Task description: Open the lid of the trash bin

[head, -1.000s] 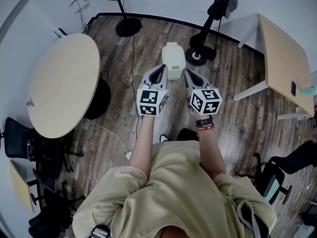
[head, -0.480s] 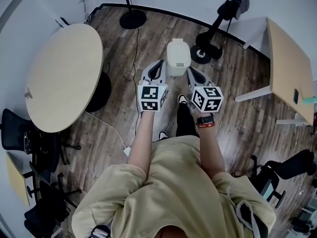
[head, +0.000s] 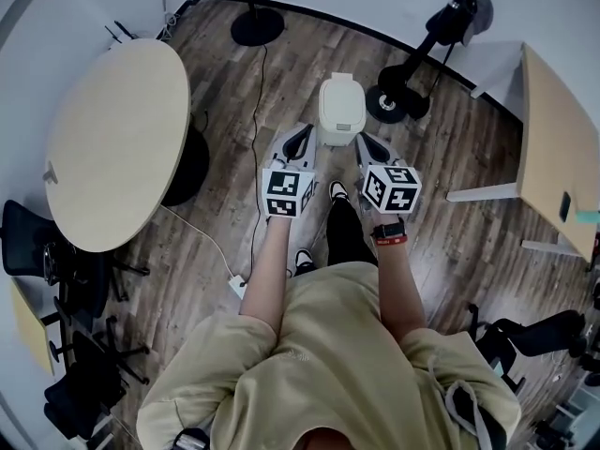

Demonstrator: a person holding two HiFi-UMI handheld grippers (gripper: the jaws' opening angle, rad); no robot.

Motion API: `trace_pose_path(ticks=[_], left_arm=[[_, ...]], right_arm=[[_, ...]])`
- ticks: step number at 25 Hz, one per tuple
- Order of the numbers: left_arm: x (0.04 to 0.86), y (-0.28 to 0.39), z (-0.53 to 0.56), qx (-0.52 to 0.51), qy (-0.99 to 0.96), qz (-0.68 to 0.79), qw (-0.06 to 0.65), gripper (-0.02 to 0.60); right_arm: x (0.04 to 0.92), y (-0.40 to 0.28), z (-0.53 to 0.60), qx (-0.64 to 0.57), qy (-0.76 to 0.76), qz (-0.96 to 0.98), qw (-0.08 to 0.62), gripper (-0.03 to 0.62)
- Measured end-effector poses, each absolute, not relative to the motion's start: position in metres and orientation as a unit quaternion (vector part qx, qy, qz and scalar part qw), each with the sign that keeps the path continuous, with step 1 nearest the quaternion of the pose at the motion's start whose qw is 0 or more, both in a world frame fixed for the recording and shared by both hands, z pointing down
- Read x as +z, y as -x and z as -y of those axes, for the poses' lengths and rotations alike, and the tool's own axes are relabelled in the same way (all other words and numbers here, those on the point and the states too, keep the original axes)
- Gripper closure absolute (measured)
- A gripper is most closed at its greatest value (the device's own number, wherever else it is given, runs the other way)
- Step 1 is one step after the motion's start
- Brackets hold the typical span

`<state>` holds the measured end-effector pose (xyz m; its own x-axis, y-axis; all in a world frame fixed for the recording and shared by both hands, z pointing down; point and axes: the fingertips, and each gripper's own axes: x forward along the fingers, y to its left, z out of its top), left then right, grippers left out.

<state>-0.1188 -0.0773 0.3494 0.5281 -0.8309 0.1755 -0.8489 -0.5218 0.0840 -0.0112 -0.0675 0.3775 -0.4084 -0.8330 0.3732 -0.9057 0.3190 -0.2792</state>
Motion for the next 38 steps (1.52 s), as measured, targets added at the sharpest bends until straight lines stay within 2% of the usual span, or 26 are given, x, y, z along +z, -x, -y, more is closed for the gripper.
trace_pose_path(ticks=[13,38], left_arm=[[0.423,0.071,0.161,0.103,-0.868,0.471,0.118,0.558],[0.570,0.019,0.285,0.139,-0.855,0.465,0.183,0.558]], right_arm=[[0.469,-0.027,0.134,0.311,-0.530,0.780,0.119,0.583],[0.623,-0.072,0.268,0.326,-0.504,0.781,0.173,0.583]])
